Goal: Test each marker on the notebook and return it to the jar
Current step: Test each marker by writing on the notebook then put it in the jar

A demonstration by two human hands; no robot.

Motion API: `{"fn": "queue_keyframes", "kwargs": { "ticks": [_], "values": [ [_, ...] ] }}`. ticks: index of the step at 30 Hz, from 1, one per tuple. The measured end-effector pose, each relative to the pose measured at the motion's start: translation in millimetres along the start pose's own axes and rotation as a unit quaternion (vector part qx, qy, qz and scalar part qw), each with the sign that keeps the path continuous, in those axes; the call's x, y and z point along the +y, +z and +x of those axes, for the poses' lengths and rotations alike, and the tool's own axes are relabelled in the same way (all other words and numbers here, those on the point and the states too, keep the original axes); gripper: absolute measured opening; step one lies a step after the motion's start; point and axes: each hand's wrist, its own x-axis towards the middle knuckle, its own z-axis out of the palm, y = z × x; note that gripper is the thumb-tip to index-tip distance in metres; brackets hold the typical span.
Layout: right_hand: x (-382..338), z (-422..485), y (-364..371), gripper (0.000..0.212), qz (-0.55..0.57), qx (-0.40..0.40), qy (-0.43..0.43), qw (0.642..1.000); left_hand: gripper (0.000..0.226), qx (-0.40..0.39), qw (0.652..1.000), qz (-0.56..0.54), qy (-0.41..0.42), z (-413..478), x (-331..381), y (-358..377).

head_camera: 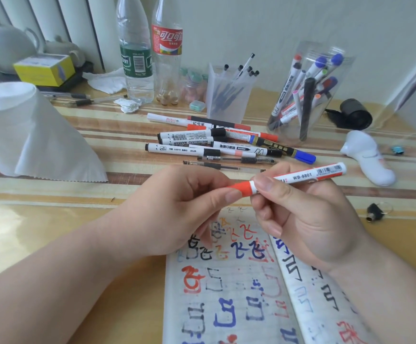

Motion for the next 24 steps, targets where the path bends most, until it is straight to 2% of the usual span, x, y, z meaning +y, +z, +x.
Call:
{"fn": "queue_keyframes", "kwargs": {
  "ticks": [4,7,13,16,20,24],
  "values": [
    [0,0,3,0.012,0.025,0.004,0.011,1.000,0.018,0.063,0.995,0.050,0.054,-3,3,5],
    [1,2,5,0.014,0.022,0.021,0.024,0.999,0.018,0.095,0.984,0.125,0.082,-2,4,5],
    [4,10,7,0.014,-0.078,0.063,-0.013,0.995,0.020,0.149,0.973,0.169,0.052,2,1,7],
    [3,11,8,0.013,-0.106,0.091,-0.054,0.989,0.023,0.141,0.978,0.154,0.027,5,3,11],
    [-1,7,10,0.013,-0.097,0.117,-0.097,0.984,0.013,0.106,0.979,0.173,0.005,9,3,17],
    [-9,4,9,0.014,-0.179,0.131,-0.138,0.965,0.030,0.095,0.978,0.185,-0.004,7,5,17]
  ]
}}
